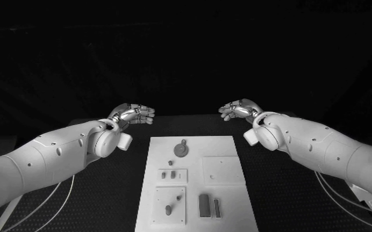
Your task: Assemble the parts on the task board
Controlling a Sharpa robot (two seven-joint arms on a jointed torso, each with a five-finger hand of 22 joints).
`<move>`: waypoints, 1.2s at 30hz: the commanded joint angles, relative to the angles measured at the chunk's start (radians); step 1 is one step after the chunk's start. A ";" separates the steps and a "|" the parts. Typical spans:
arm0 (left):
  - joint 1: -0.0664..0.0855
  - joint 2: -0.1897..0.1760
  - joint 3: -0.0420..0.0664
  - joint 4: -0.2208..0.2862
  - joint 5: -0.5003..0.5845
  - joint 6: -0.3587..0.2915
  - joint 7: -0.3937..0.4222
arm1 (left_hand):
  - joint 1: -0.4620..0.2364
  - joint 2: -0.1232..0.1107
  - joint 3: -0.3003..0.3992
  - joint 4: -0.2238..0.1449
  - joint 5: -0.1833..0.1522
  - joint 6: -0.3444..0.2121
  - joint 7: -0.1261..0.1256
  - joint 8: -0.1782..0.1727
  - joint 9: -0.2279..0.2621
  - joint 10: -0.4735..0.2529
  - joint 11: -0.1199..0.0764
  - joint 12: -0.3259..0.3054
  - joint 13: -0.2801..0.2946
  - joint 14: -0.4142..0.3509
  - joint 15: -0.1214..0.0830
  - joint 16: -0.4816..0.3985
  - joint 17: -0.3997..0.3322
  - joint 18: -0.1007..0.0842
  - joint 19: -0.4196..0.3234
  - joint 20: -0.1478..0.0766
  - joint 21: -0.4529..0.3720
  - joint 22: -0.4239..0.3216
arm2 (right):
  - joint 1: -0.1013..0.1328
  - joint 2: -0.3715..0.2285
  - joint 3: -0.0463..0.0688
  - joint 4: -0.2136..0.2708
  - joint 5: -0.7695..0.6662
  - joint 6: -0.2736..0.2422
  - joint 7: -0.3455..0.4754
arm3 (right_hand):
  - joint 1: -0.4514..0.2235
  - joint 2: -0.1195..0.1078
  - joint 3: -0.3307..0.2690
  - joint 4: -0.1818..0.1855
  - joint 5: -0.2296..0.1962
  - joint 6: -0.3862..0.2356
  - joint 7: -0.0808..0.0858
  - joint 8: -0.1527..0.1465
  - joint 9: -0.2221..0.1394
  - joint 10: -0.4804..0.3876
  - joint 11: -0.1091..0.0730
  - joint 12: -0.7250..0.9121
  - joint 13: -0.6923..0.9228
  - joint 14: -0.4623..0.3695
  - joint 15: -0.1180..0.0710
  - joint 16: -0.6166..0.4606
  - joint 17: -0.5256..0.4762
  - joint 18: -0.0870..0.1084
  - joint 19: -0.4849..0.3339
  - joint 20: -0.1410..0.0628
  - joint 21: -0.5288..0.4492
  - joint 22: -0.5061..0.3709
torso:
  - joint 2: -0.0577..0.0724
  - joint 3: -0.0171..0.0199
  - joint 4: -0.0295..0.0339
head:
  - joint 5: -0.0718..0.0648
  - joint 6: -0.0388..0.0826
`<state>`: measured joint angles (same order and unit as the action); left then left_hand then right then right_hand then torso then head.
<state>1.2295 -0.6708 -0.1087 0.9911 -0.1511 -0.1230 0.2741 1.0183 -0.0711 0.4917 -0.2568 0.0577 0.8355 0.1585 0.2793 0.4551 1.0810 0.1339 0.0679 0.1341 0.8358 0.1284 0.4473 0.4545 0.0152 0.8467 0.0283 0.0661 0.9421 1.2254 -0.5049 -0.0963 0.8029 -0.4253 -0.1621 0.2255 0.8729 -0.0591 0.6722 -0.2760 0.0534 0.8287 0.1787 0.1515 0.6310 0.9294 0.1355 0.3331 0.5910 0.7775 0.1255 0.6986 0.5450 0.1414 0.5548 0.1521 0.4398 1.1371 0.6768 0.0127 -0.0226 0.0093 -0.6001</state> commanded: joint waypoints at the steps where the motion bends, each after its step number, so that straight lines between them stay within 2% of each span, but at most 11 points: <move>1: 0.001 0.027 0.002 -0.033 0.039 -0.006 0.038 | -0.012 -0.001 -0.007 0.000 -0.004 -0.020 -0.002 -0.012 -0.004 -0.036 0.000 -0.005 -0.016 -0.036 0.009 -0.029 -0.009 -0.002 -0.030 0.008 -0.004 -0.013 | -0.011 0.009 0.011 -0.033 0.074 0.056 0.068 | 0.002 0.012 -0.006 -0.002 -0.003 -0.015 -0.005 -0.004 -0.004 -0.015 0.007 -0.056 -0.063 -0.033 0.025 -0.077 -0.037 -0.026 -0.051 0.015 -0.046 -0.023 | -0.014 0.0002 -0.0021 | 0.005 0.018; 8: 0.001 0.040 0.002 -0.045 0.044 0.007 0.039 | -0.016 0.002 -0.010 -0.001 -0.004 -0.039 -0.008 -0.016 -0.004 -0.064 -0.006 -0.001 -0.035 -0.074 0.017 -0.063 -0.021 -0.009 -0.070 0.017 -0.002 -0.040 | -0.014 0.006 0.025 -0.024 0.081 0.056 0.073 | 0.012 0.014 -0.036 0.014 -0.004 -0.041 -0.001 0.006 -0.020 0.020 0.015 -0.150 -0.227 -0.032 0.039 -0.205 -0.108 -0.022 -0.062 0.034 -0.115 -0.065 | -0.018 0.0058 0.0010 | 0.011 0.029; 9: 0.000 0.037 0.001 -0.047 0.024 -0.001 0.015 | -0.312 0.071 -0.492 0.257 -0.058 -0.836 -0.159 -0.279 -0.455 -0.365 -0.134 -0.068 -0.134 -0.836 -0.128 -0.447 -0.455 -0.015 -0.847 -0.028 -0.066 -0.942 | -0.013 0.004 0.025 -0.027 0.052 0.026 0.037 | -0.873 0.059 -0.672 0.276 -0.053 -0.829 -0.179 -0.151 -0.631 -0.929 -0.136 -0.333 -0.591 -0.777 -0.125 -0.699 -0.545 -0.141 -0.555 -0.152 -0.440 -0.385 | -0.016 0.0018 -0.0002 | 0.008 0.024; 10: 0.000 0.037 0.001 -0.046 0.024 -0.003 0.015 | -0.315 0.071 -0.492 0.257 -0.058 -0.836 -0.159 -0.279 -0.455 -0.369 -0.134 -0.068 -0.134 -0.836 -0.128 -0.447 -0.455 -0.015 -0.847 -0.028 -0.066 -0.942 | -0.013 0.003 0.025 -0.026 0.053 0.025 0.037 | -0.873 0.059 -0.672 0.276 -0.053 -0.829 -0.179 -0.151 -0.631 -0.929 -0.136 -0.333 -0.591 -0.777 -0.125 -0.699 -0.545 -0.141 -0.555 -0.152 -0.440 -0.391 | -0.016 0.0018 -0.0001 | 0.008 0.024; 11: -0.001 0.036 0.002 -0.043 0.025 -0.006 0.016 | -1.018 0.071 -0.492 0.257 -0.058 -0.836 -0.159 -0.279 -0.455 -1.081 -0.134 -0.068 -0.134 -0.836 -0.128 -0.447 -0.455 -0.015 -0.847 -0.028 -0.066 -0.942 | -0.014 0.002 0.025 -0.023 0.054 0.022 0.038 | -0.873 0.059 -0.672 0.276 -0.053 -0.829 -0.179 -0.151 -0.631 -0.929 -0.136 -0.333 -0.591 -0.777 -0.125 -0.699 -0.545 -0.141 -0.555 -0.152 -0.440 -0.412 | -0.018 0.0016 0.0002 | 0.008 0.023; 12: -0.003 0.035 0.003 -0.038 0.026 -0.011 0.018 | -1.018 0.071 -0.492 0.257 -0.058 -0.836 -0.159 -0.279 -0.455 -1.081 -0.134 -0.068 -0.134 -0.836 -0.128 -0.447 -0.455 -0.015 -0.847 -0.028 -0.066 -0.942 | -0.015 0.000 0.026 -0.018 0.056 0.018 0.040 | -0.873 0.059 -0.672 0.276 -0.053 -0.829 -0.179 -0.151 -0.631 -0.929 -0.136 -0.333 -0.591 -0.777 -0.125 -0.699 -0.545 -0.141 -0.555 -0.152 -0.440 -1.137 | -0.020 0.0012 0.0007 | 0.007 0.023; 17: -0.019 0.022 0.012 0.018 0.037 -0.068 0.039 | -1.018 0.071 -0.492 0.257 -0.058 -0.836 -0.159 -0.279 -0.455 -1.081 -0.134 -0.068 -0.134 -0.836 -0.128 -0.447 -0.455 -0.015 -0.847 -0.028 -0.066 -0.942 | -0.027 -0.020 0.031 0.040 0.083 -0.028 0.058 | -0.873 0.059 -0.672 0.276 -0.053 -0.829 -0.179 -0.151 -0.631 -0.929 -0.136 -0.333 -0.591 -0.777 -0.125 -0.699 -0.545 -0.141 -0.555 -0.152 -0.440 -1.137 | -0.049 -0.0023 0.0063 | 0.003 0.017; 21: -0.045 0.001 0.028 0.108 0.056 -0.162 0.072 | -1.018 0.071 -0.492 0.257 -0.058 -0.836 -0.159 -0.279 -0.455 -1.081 -0.134 -0.068 -0.134 -0.836 -0.128 -0.447 -0.455 -0.015 -0.847 -0.028 -0.066 -0.942 | -0.046 -0.053 0.039 0.134 0.128 -0.103 0.089 | -0.873 0.059 -0.672 0.276 -0.053 -0.829 -0.179 -0.151 -0.631 -0.929 -0.136 -0.333 -0.591 -0.777 -0.125 -0.699 -0.545 -0.141 -0.555 -0.152 -0.440 -1.137 | -0.093 -0.0077 0.0148 | -0.003 0.008; 25: -0.078 -0.026 0.048 0.225 0.079 -0.282 0.115 | -1.018 0.071 -0.492 0.257 -0.058 -0.836 -0.159 -0.279 -0.455 -1.081 -0.134 -0.068 -0.134 -0.836 -0.128 -0.447 -0.455 -0.015 -0.847 -0.028 -0.066 -0.942 | -0.071 -0.095 0.050 0.254 0.184 -0.198 0.128 | -0.873 0.059 -0.672 0.276 -0.053 -0.829 -0.179 -0.151 -0.631 -0.929 -0.136 -0.333 -0.591 -0.777 -0.125 -0.699 -0.545 -0.141 -0.555 -0.152 -0.440 -1.137 | -0.121 -0.0112 0.0203 | -0.008 0.002; 32: -0.142 -0.078 0.086 0.447 0.124 -0.511 0.197 | -1.018 0.071 -0.492 0.257 -0.058 -0.836 -0.159 -0.279 -0.455 -1.081 -0.134 -0.068 -0.134 -0.836 -0.128 -0.447 -0.455 -0.015 -0.847 -0.028 -0.066 -0.942 | -0.121 -0.181 0.072 0.500 0.300 -0.395 0.208 | -0.873 0.059 -0.672 0.276 -0.053 -0.829 -0.179 -0.151 -0.631 -0.929 -0.136 -0.333 -0.591 -0.777 -0.125 -0.699 -0.545 -0.141 -0.555 -0.152 -0.440 -1.137 | -0.133 -0.0127 0.0226 | -0.009 0.000; 36: -0.163 -0.096 0.099 0.523 0.140 -0.589 0.225 | -1.018 0.071 -0.492 0.257 -0.058 -0.836 -0.159 -0.279 -0.455 -1.081 -0.134 -0.068 -0.134 -0.836 -0.128 -0.447 -0.455 -0.015 -0.847 -0.028 -0.066 -0.942 | -0.144 -0.222 0.083 0.615 0.354 -0.487 0.245 | -0.873 0.059 -0.672 0.276 -0.053 -0.829 -0.179 -0.151 -0.631 -0.929 -0.136 -0.333 -0.591 -0.777 -0.125 -0.699 -0.545 -0.141 -0.555 -0.152 -0.440 -1.137 | -0.133 -0.0127 0.0226 | -0.009 0.000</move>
<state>1.0700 -0.7633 -0.0121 1.4943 -0.0502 -0.5631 0.4221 0.0072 0.0003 0.0034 -0.0004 0.0034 0.0050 -0.0004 0.0029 0.0011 0.0053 0.0000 0.0029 0.0009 0.0035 0.0000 0.0035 0.0008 0.0157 0.0036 -0.0002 0.0035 0.0010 1.0857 -0.7198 -0.0153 1.3916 -0.1594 -0.5065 0.3892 0.0058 -0.0001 0.0045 0.0000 0.0069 0.0044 0.0000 0.0034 0.0013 0.0036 0.0000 0.0035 0.0013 0.0048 0.0004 0.0034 0.0015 0.0140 0.0052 0.0000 0.0035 0.0022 0.5474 0.0005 -0.0005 0.0001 -0.5999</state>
